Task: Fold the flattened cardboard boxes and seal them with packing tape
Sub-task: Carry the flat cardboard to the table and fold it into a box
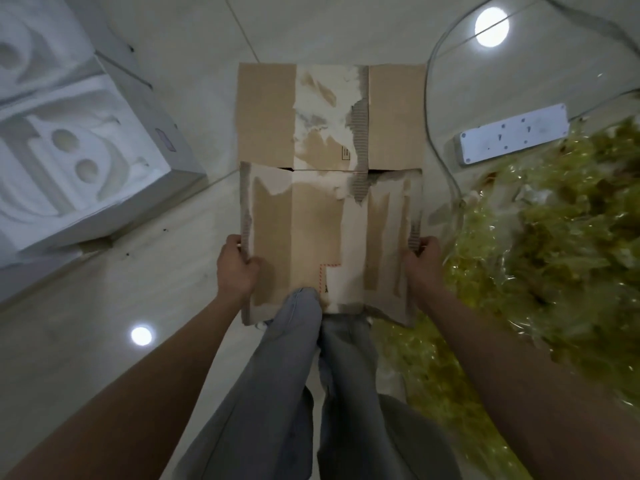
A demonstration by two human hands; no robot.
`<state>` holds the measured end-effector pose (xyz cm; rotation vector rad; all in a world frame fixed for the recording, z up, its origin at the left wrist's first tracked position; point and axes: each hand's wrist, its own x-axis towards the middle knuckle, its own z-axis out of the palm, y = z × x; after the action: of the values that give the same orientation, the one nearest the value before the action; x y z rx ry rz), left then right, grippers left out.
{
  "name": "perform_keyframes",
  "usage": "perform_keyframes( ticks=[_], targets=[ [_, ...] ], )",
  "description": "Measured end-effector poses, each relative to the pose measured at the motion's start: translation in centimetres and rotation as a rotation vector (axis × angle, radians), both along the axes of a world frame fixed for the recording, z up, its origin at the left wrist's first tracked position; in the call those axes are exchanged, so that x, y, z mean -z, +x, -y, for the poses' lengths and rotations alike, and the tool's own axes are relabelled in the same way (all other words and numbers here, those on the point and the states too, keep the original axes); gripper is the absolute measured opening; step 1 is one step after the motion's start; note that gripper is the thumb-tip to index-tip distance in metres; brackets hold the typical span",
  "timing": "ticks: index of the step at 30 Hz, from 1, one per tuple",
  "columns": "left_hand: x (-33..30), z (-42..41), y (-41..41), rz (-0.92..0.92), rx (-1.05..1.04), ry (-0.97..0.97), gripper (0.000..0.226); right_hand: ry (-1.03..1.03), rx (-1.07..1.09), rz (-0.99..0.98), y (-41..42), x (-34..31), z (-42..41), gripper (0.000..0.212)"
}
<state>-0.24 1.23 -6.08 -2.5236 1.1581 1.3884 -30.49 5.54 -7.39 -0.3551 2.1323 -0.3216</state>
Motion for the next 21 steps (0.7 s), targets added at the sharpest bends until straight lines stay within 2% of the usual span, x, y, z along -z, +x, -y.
perform_keyframes(
  ticks=[2,6,11,12,16,21],
  targets=[
    [-3.6,0.8,-0.6,-0.012,0.017,-0.051,0.021,-0.067,-0.026,-0.025,0.7,-3.7,1.1,0.015],
    [-11.7,3.7,-0.8,-0.018,0.002,-0.133,0.027,-0.148,-0.047,-0.141,0.7,-11.7,3.7,0.019],
    [-22.3,7.0,-1.3,-0.044,0.047,-0.202,0.036,-0.224,-0.119,-0.286,0.3,-23.4,5.8,0.048],
    [-24.7,7.5,-1.4,-0.052,0.058,-0.23,0.04,-0.246,-0.141,-0.309,0.2,-25.9,6.2,0.049],
    [-34.9,9.6,-2.2,-0.115,0.1,-0.365,0.062,-0.293,-0.212,-0.341,-0.8,-35.8,8.1,0.03],
    [-47.3,12.6,-3.2,-0.068,0.208,-0.486,0.047,-0.365,-0.182,-0.352,-2.2,-47.9,11.2,0.029]
  ],
)
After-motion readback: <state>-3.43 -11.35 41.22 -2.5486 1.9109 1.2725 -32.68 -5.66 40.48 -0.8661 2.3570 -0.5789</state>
